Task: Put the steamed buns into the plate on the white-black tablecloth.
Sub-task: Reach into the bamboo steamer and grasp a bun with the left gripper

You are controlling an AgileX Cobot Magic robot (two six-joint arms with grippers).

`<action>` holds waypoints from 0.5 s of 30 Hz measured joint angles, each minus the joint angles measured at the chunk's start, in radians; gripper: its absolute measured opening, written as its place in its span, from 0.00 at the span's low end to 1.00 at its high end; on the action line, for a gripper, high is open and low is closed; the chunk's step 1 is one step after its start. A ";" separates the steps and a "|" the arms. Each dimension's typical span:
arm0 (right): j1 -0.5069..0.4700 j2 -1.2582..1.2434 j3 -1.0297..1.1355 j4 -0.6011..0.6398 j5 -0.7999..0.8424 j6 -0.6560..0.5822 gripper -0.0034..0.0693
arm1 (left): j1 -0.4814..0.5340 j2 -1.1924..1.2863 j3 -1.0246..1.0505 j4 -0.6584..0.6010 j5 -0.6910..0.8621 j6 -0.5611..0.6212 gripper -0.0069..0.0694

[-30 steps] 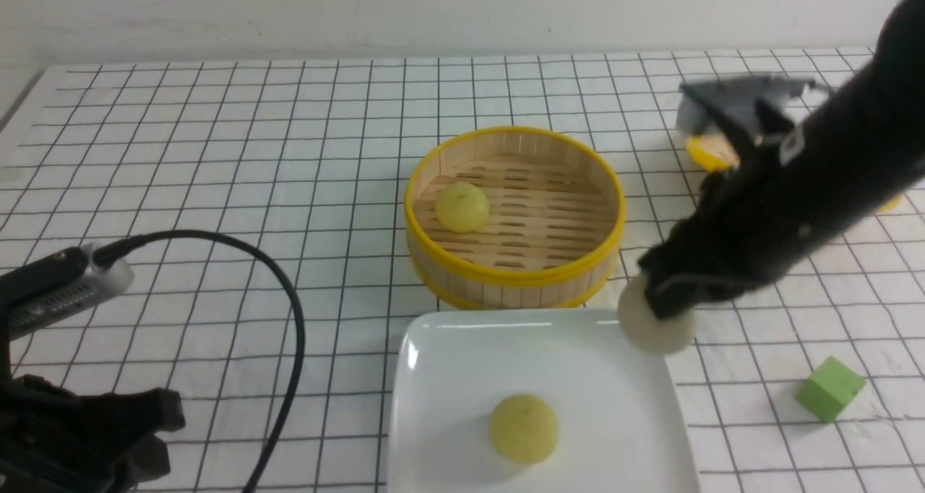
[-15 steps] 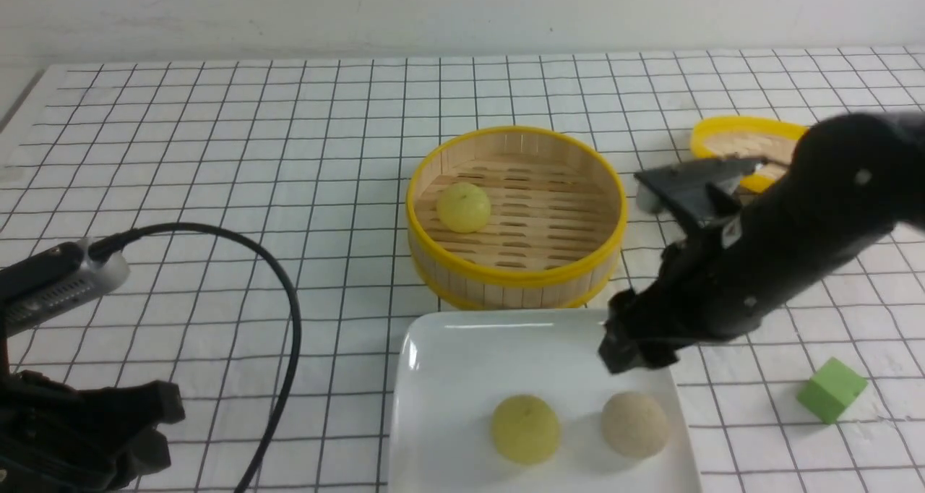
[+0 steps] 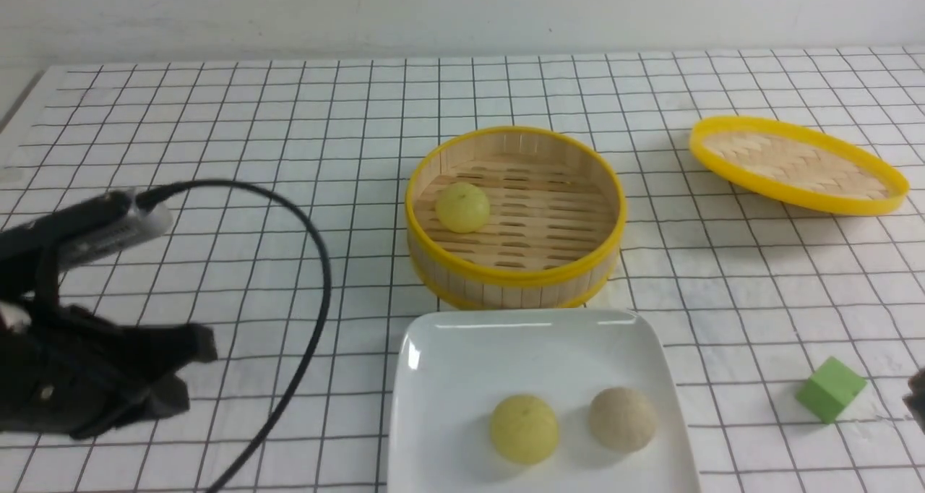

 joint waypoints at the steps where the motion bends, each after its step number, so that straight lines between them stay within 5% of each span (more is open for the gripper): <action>1: 0.000 -0.023 0.028 0.000 -0.021 0.000 0.03 | 0.000 0.036 -0.046 -0.028 0.016 0.025 0.10; 8: 0.000 -0.096 0.127 -0.001 -0.117 0.006 0.03 | -0.113 0.366 -0.429 -0.168 0.091 0.209 0.13; 12: 0.000 -0.096 0.129 -0.001 -0.144 0.006 0.03 | -0.226 0.548 -0.633 -0.123 0.104 0.181 0.22; 15: 0.000 -0.096 0.131 -0.006 -0.176 0.006 0.04 | -0.306 0.703 -0.843 -0.018 0.120 0.045 0.38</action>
